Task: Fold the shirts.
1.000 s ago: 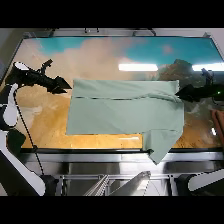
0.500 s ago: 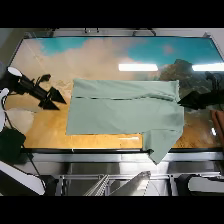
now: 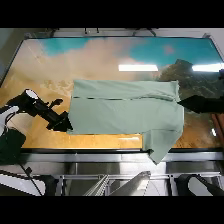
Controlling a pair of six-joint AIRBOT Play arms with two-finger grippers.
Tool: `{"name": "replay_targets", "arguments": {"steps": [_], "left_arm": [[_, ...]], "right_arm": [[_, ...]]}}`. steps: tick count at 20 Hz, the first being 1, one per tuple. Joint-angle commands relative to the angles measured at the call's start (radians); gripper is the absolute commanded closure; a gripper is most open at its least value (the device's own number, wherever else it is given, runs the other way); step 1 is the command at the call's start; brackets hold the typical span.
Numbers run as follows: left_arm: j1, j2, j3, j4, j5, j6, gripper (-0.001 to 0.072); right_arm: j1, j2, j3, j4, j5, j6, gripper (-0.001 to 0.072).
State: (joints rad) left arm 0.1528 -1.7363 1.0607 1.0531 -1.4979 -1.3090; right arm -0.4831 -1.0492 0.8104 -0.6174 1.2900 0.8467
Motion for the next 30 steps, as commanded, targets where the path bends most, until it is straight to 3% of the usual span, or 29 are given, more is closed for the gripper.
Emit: {"name": "replay_targets", "arguments": {"steps": [1,3,5,6,8,9,15,19,23,25,26,27,28,30], "left_arm": [[-0.075,-0.012,0.025,0.016,0.021,0.034,0.068],[-0.103,0.018,0.051,0.016,0.008,0.084,0.0679],[-0.102,0.047,0.071,0.016,0.009,0.106,0.0679],[-0.102,0.055,0.078,0.016,0.009,0.122,0.0679],[-0.091,0.06,0.082,0.016,0.01,0.145,0.0679],[-0.087,0.057,0.082,0.016,0.009,0.15,0.0679],[-0.087,0.053,0.082,0.016,0.005,0.165,0.0679],[-0.088,0.053,0.082,0.016,0.005,0.165,0.0679],[-0.088,0.053,0.082,0.016,0.005,0.165,0.0679],[-0.087,0.053,0.082,0.017,0.005,0.189,0.0679],[-0.08,0.053,0.082,0.016,0.002,0.191,0.0679],[-0.067,0.053,0.083,0.017,-0.005,0.191,0.0679],[-0.043,0.053,0.082,0.019,-0.015,0.193,0.0679],[0.026,0.053,0.082,0.031,-0.047,0.19,0.068]], "right_arm": [[-0.005,0.09,-0.01,0.021,0.016,0.082,0.0413],[-0.027,0.097,-0.011,-0.061,0.02,0.262,0.0412],[-0.055,0.093,-0.013,-0.292,0.028,0.493,0.0391],[-0.062,0.093,-0.024,-0.431,0.034,0.592,0.0277],[-0.085,0.092,-0.084,-0.614,0.047,0.682,0.0241],[-0.106,0.086,-0.126,-0.616,0.045,0.688,0.0247],[-0.203,-0.041,-0.332,-0.492,-0.046,0.566,0.0249],[-0.203,-0.167,-0.436,-0.198,-0.125,0.326,0.0249],[-0.203,-0.255,-0.479,-0.038,-0.142,0.185,0.0253],[-0.203,-0.259,-0.476,0.034,-0.086,0.127,0.0402],[-0.205,-0.256,-0.467,0.064,-0.034,0.113,0.0417],[-0.206,-0.251,-0.451,0.081,0.035,0.111,0.0478],[-0.207,-0.241,-0.431,0.084,0.101,0.128,0.0635],[-0.208,-0.2,-0.393,0.075,0.178,0.222,0.069]]}}
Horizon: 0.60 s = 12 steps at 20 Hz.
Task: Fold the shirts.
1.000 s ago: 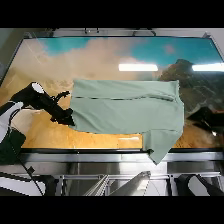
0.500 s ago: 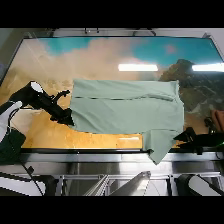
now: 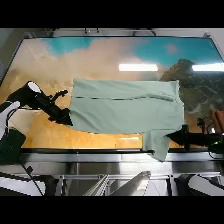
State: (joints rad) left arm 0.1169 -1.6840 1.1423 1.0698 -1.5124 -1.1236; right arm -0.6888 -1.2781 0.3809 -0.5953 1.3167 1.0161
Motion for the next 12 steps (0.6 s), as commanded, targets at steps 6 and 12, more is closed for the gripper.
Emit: {"name": "replay_targets", "arguments": {"steps": [6,12], "left_arm": [[0.241,0.0,0.001,0.029,-0.079,-0.018,0.0683],[0.232,0.016,0.001,0.035,-0.127,-0.008,0.0683]], "right_arm": [[-0.022,0.202,0.117,-0.088,0.131,0.269,0.0691],[-0.022,0.26,0.15,-0.187,0.14,0.318,0.0691]]}}
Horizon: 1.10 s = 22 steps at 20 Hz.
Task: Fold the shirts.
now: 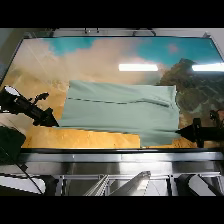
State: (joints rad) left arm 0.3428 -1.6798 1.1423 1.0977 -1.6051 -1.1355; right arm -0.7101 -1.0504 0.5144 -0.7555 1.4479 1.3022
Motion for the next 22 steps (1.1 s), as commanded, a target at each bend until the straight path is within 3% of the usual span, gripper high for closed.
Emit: {"name": "replay_targets", "arguments": {"steps": [1,3,8,16,18,21,22], "left_arm": [[0.006,0.032,0.003,-0.005,-0.034,0.012,0.0683],[0.016,0.059,0.058,-0.124,-0.024,0.065,0.0682],[-0.035,-0.024,0.376,-0.184,-0.053,0.015,0.0682],[-0.183,-0.452,0.951,-0.171,-0.04,-0.087,0.0682],[-0.183,-0.526,0.981,-0.172,-0.004,-0.087,0.0689],[-0.182,-0.525,0.878,-0.181,0.164,-0.035,0.0703],[-0.182,-0.513,0.858,-0.182,0.212,-0.032,0.0635]], "right_arm": [[0.0,0.046,0.024,0.015,0.007,0.023,0.0691],[0.001,0.045,0.066,0.104,-0.047,-0.023,0.0691],[0.037,-0.13,0.212,0.292,-0.167,-0.122,0.0691],[0.241,-0.528,0.512,0.406,-0.463,-0.298,0.069],[0.286,-0.603,0.574,0.406,-0.506,-0.355,0.069],[0.317,-0.659,0.605,0.397,-0.56,-0.393,0.069],[0.319,-0.66,0.605,0.397,-0.566,-0.423,0.0673]]}}
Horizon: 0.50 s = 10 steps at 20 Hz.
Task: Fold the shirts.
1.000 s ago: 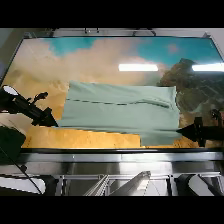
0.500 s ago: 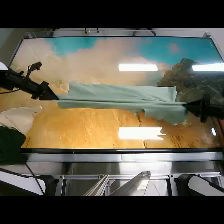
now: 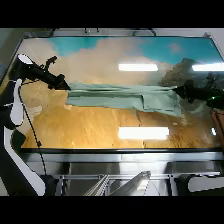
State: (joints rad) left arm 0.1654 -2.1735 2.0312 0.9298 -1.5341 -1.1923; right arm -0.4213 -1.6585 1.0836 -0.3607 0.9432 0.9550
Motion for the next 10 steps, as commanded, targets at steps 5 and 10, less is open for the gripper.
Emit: {"name": "replay_targets", "arguments": {"steps": [5,10], "left_arm": [[-0.003,-0.009,0.071,-0.021,0.113,0.023,0.037],[0.003,0.079,-0.024,-0.236,0.167,0.024,0.037]], "right_arm": [[-0.045,0.01,0.057,-0.194,0.027,-0.039,0.027],[-0.098,-0.015,0.081,-0.328,0.101,0.106,0.0004]]}}
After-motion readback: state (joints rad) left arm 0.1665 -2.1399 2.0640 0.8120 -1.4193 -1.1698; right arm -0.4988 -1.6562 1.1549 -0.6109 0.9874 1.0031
